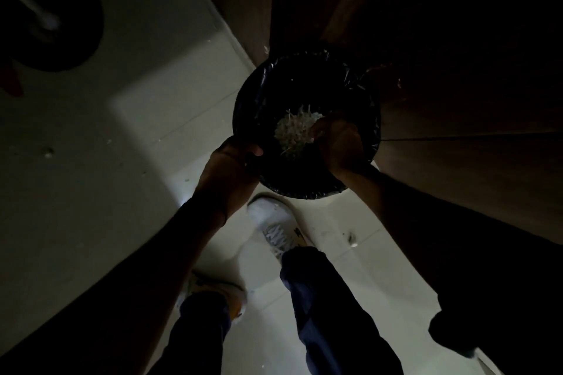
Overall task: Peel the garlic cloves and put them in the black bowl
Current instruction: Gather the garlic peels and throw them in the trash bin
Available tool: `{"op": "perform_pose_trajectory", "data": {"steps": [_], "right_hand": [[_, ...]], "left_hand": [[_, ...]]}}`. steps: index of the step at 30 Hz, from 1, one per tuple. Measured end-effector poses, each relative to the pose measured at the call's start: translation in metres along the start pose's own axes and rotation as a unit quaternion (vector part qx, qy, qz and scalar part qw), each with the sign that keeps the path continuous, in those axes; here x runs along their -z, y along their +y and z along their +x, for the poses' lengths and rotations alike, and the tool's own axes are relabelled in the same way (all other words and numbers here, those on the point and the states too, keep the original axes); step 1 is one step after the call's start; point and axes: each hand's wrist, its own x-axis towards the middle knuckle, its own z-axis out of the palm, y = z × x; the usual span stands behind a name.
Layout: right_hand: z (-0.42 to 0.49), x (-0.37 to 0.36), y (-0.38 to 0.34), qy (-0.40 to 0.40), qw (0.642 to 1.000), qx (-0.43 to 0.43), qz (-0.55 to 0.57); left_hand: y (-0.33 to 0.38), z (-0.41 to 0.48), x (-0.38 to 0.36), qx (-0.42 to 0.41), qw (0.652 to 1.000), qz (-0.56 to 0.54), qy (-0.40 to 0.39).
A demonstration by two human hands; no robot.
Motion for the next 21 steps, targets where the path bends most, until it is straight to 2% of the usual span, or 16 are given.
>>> {"op": "perform_pose_trajectory", "data": {"steps": [1, 2, 4, 5, 7, 13, 21], "right_hand": [[-0.003, 0.002, -0.005, -0.031, 0.999, -0.018, 0.011], [-0.006, 0.007, -0.011, -0.122, 0.986, -0.106, 0.039], [-0.008, 0.012, -0.012, -0.009, 0.995, -0.083, 0.046], [-0.010, 0.017, -0.016, -0.036, 0.994, -0.081, 0.062], [-0.016, 0.026, -0.017, -0.013, 0.999, -0.002, 0.038], [-0.038, 0.072, -0.042, -0.077, 0.995, -0.042, -0.055], [-0.099, 0.127, -0.133, -0.054, 0.996, -0.069, 0.018]], "left_hand": [[0.002, -0.002, 0.000, -0.002, 1.000, -0.002, 0.002], [0.005, -0.004, 0.001, -0.004, 1.000, -0.002, 0.004], [0.010, -0.010, 0.002, -0.005, 1.000, 0.003, 0.008], [0.013, -0.013, 0.004, -0.001, 1.000, 0.006, 0.009], [0.020, -0.022, 0.008, 0.003, 1.000, 0.004, 0.004], [0.050, -0.063, 0.038, 0.016, 0.999, -0.033, -0.001], [0.092, -0.157, 0.116, 0.006, 0.996, -0.088, 0.001]]}}
